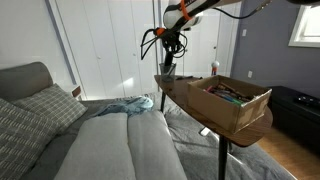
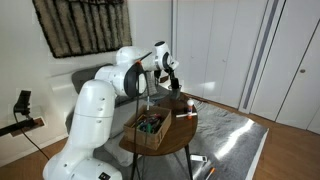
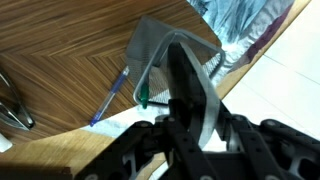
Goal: Take the eyeglass case out of the penholder and put it on the table
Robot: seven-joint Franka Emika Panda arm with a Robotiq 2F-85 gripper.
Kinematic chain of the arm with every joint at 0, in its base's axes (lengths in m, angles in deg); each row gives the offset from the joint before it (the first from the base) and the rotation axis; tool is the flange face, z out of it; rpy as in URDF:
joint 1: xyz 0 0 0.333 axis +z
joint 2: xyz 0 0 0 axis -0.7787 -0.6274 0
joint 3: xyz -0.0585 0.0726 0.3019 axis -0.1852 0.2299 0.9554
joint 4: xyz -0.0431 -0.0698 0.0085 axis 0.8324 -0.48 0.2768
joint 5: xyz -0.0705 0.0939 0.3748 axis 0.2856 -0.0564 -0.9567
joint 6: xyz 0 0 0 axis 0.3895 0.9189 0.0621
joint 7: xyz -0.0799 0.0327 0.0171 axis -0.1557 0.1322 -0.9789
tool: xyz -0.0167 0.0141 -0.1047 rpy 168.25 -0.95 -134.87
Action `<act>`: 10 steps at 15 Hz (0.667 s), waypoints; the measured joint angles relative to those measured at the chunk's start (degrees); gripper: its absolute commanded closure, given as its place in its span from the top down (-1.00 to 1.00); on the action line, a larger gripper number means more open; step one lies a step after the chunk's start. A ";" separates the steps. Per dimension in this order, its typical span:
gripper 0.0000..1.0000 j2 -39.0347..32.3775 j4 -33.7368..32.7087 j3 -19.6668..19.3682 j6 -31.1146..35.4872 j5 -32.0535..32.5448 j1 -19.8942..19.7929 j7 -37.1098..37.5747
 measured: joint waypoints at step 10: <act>-0.76 18.67 9.45 2.20 -4.85 -3.34 -0.56 -13.30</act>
